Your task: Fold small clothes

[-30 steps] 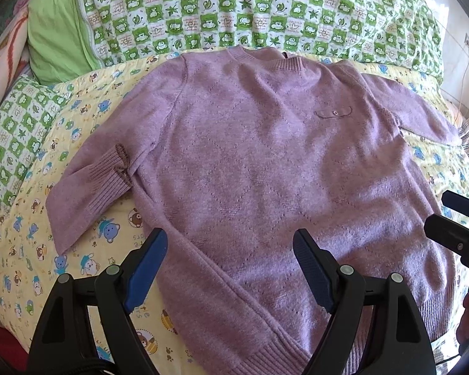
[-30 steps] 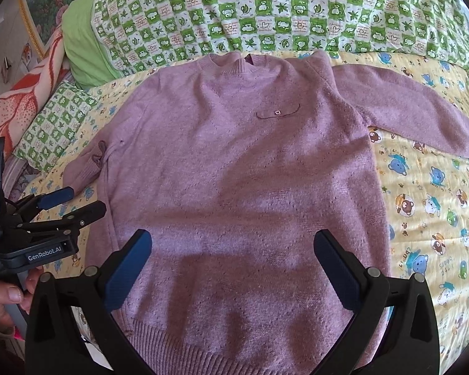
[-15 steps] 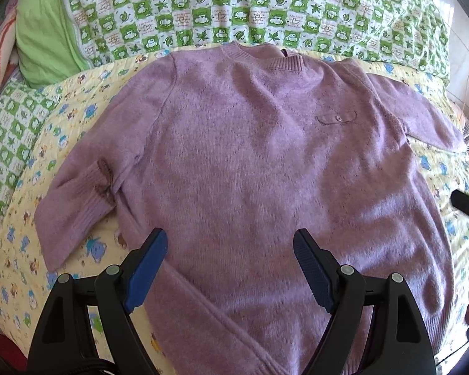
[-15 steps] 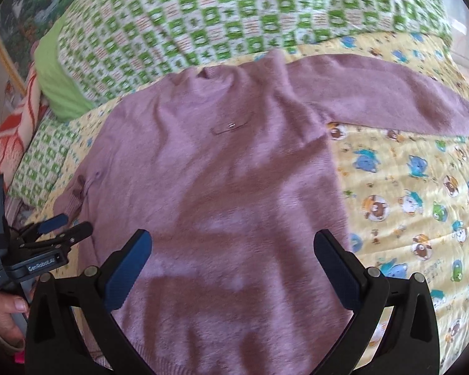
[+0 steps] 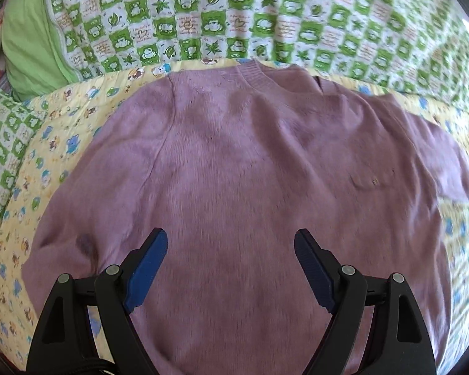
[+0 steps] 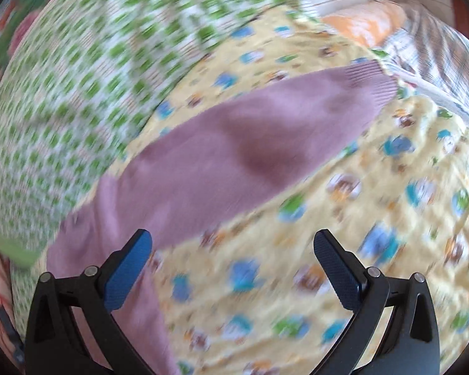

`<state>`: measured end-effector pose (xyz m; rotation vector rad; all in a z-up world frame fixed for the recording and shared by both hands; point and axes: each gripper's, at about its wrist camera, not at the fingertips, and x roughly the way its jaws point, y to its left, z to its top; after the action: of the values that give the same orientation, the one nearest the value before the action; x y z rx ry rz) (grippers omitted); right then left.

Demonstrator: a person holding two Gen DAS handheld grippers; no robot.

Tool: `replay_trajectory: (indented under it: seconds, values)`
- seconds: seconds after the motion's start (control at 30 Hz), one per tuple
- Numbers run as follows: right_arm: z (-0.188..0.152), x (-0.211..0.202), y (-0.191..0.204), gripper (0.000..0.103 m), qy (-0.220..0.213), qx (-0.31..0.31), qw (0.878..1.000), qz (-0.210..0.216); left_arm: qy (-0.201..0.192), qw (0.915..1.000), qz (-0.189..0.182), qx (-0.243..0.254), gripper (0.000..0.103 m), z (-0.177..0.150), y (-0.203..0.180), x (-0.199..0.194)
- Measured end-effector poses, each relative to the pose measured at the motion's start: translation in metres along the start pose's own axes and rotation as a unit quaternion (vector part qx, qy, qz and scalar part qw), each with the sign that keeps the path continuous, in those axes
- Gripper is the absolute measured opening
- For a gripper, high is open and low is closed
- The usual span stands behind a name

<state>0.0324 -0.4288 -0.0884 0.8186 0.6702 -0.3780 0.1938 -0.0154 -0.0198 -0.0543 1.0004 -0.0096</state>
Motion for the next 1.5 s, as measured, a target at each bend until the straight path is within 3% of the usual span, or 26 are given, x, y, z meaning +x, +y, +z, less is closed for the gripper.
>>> replay_trajectory:
  seconds: [0.23, 0.27, 0.3, 0.33, 0.37, 0.47, 0.57, 0.63, 0.73, 0.8, 0.83, 0.87, 0.9, 0.97, 1.03, 1.13, 1.33, 1.4, 1.43, 1.47, 1.5]
  values:
    - [0.051, 0.036, -0.061, 0.073, -0.016, 0.113, 0.993, -0.027, 0.024, 0.9993, 0.006, -0.03, 0.084, 0.021, 0.012, 0.037]
    - [0.054, 0.041, -0.068, 0.062, -0.015, 0.128, 0.991, -0.028, 0.026, 0.9993, 0.01, -0.026, 0.084, 0.022, 0.013, 0.043]
    - [0.053, 0.043, -0.072, 0.041, -0.012, 0.139, 0.99, -0.022, 0.029, 0.9992, 0.016, -0.021, 0.084, 0.02, 0.014, 0.049]
    - [0.054, 0.046, -0.074, 0.03, -0.011, 0.149, 0.989, -0.012, 0.037, 0.9988, 0.027, -0.015, 0.084, 0.019, 0.016, 0.058]
    - [0.055, 0.044, -0.07, 0.012, -0.016, 0.15, 0.989, -0.005, 0.045, 0.9983, 0.032, -0.016, 0.084, 0.018, 0.02, 0.064]
    - [0.059, 0.018, -0.026, 0.011, -0.056, 0.099, 0.993, 0.028, 0.045, 0.9978, 0.029, -0.04, 0.083, 0.014, 0.04, 0.066]
    - [0.051, -0.018, 0.055, 0.011, -0.078, 0.014, 0.991, 0.107, 0.037, 0.9974, 0.031, -0.054, 0.083, 0.009, 0.06, 0.053]
    - [0.035, -0.036, 0.118, 0.01, -0.07, -0.056, 0.983, 0.161, 0.031, 0.9971, 0.024, -0.066, 0.084, 0.006, 0.077, 0.043]
    - [-0.017, -0.046, 0.223, 0.01, -0.016, -0.167, 0.954, 0.249, 0.034, 0.9962, 0.019, -0.078, 0.084, -0.002, 0.093, 0.029]
    - [-0.068, -0.034, 0.284, 0.017, 0.063, -0.229, 0.925, 0.296, 0.035, 0.9958, 0.015, -0.083, 0.084, -0.004, 0.103, 0.024]
    - [-0.097, -0.024, 0.312, 0.023, 0.109, -0.263, 0.909, 0.304, 0.036, 0.9955, 0.011, -0.086, 0.084, -0.003, 0.108, 0.022]
    - [-0.126, -0.014, 0.335, 0.043, 0.145, -0.299, 0.896, 0.294, 0.044, 0.9952, 0.012, -0.087, 0.084, -0.008, 0.105, 0.016]
    - [-0.147, -0.009, 0.346, 0.056, 0.16, -0.323, 0.889, 0.283, 0.044, 0.9953, 0.01, -0.086, 0.084, -0.01, 0.105, 0.014]
    - [-0.18, 0.0, 0.354, 0.057, 0.178, -0.345, 0.883, 0.265, 0.042, 0.9956, -0.001, -0.084, 0.084, -0.008, 0.102, 0.012]
    - [-0.188, 0.008, 0.346, 0.057, 0.194, -0.336, 0.885, 0.257, 0.044, 0.9961, -0.007, -0.076, 0.084, -0.006, 0.098, 0.013]
    - [-0.184, 0.015, 0.317, 0.057, 0.201, -0.31, 0.9, 0.232, 0.062, 0.9954, -0.016, -0.071, 0.084, -0.003, 0.087, 0.027]
    - [-0.151, 0.011, 0.26, 0.057, 0.173, -0.251, 0.934, 0.186, 0.104, 0.9818, -0.05, -0.151, 0.079, 0.008, 0.086, 0.074]
    - [-0.143, 0.012, 0.248, 0.057, 0.164, -0.236, 0.942, 0.175, 0.086, 0.9798, -0.049, -0.174, 0.057, 0.013, 0.088, 0.078]
    - [-0.138, 0.012, 0.242, 0.057, 0.159, -0.229, 0.946, 0.168, 0.072, 0.9798, -0.049, -0.18, 0.021, 0.016, 0.088, 0.076]
    - [-0.134, 0.012, 0.236, 0.057, 0.153, -0.223, 0.949, 0.16, 0.07, 0.9783, -0.063, -0.185, 0.009, 0.018, 0.09, 0.074]
    - [-0.129, 0.011, 0.23, 0.057, 0.148, -0.216, 0.953, 0.154, 0.061, 0.976, -0.078, -0.194, 0.006, 0.02, 0.093, 0.067]
